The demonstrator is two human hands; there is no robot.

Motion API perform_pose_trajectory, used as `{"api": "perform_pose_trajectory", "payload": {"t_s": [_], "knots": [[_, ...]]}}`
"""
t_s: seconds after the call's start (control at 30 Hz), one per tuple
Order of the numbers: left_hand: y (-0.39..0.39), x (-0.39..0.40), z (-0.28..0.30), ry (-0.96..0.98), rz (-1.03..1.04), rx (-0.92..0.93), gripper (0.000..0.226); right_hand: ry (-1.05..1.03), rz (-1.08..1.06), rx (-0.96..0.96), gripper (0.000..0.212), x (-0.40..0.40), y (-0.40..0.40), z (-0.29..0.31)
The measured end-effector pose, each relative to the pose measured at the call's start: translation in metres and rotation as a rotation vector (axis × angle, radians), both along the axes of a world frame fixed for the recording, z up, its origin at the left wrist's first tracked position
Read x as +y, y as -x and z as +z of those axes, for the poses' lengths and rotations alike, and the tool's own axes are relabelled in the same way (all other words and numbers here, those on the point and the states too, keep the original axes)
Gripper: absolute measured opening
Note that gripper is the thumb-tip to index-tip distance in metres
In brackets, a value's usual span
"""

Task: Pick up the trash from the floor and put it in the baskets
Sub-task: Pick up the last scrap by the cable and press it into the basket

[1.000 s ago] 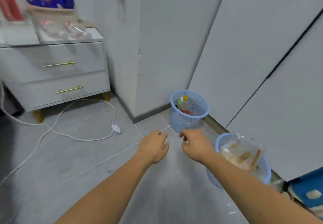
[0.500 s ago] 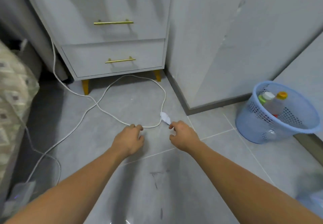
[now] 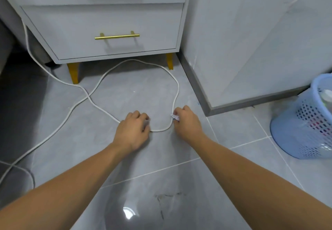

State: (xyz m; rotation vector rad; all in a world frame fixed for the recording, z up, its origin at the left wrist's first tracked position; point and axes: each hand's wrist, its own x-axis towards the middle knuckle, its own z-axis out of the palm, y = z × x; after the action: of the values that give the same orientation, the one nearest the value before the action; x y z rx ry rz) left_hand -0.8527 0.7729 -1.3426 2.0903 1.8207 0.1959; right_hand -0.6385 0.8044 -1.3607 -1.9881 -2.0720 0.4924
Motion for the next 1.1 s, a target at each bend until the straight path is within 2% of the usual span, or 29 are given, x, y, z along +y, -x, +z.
{"api": "perform_pose_trajectory", "payload": {"t_s": [0.1, 0.17, 0.23, 0.37, 0.5, 0.57, 0.63, 0.77, 0.87, 0.93, 1.0, 1.1], "knots": [[-0.016, 0.004, 0.007, -0.013, -0.066, 0.034, 0.034, 0.008, -0.009, 0.061, 0.015, -0.007, -0.011, 0.013], [-0.034, 0.002, 0.02, 0.006, -0.089, -0.022, 0.034, 0.024, -0.031, 0.107, 0.016, -0.024, -0.024, 0.037], [-0.063, -0.008, 0.043, 0.06, -0.112, -0.168, 0.035, 0.068, -0.053, 0.174, 0.016, -0.048, -0.042, 0.069], [-0.146, -0.046, 0.115, 0.304, -0.203, -0.604, 0.03, 0.163, -0.194, 0.445, 0.014, -0.102, -0.088, 0.135], [-0.232, -0.083, 0.184, 0.365, -0.136, -0.699, 0.012, 0.171, -0.47, 0.649, 0.02, -0.16, -0.163, 0.211], [-0.273, -0.103, 0.22, 0.427, -0.172, -0.692, 0.011, 0.184, -0.564, 0.757, 0.013, -0.195, -0.203, 0.251], [-0.316, -0.127, 0.258, 0.491, -0.256, -0.688, 0.012, 0.171, -0.645, 0.774, 0.01, -0.234, -0.244, 0.288], [-0.406, -0.184, 0.306, 0.648, -0.424, -0.623, 0.022, 0.047, -0.864, 0.648, 0.022, -0.324, -0.329, 0.334], [-0.473, -0.234, 0.316, 0.718, -0.572, -0.499, 0.037, 0.104, -1.035, 0.478, 0.021, -0.386, -0.391, 0.343], [-0.51, -0.261, 0.313, 0.68, -0.672, -0.318, 0.048, 0.269, -1.028, 0.461, 0.019, -0.415, -0.419, 0.339], [-0.533, -0.278, 0.31, 0.66, -0.711, -0.104, 0.056, 0.427, -0.943, 0.401, 0.044, -0.433, -0.434, 0.335], [-0.535, -0.291, 0.315, 0.653, -0.74, 0.045, 0.051, 0.399, -0.854, 0.329, 0.049, -0.45, -0.431, 0.335]]}}
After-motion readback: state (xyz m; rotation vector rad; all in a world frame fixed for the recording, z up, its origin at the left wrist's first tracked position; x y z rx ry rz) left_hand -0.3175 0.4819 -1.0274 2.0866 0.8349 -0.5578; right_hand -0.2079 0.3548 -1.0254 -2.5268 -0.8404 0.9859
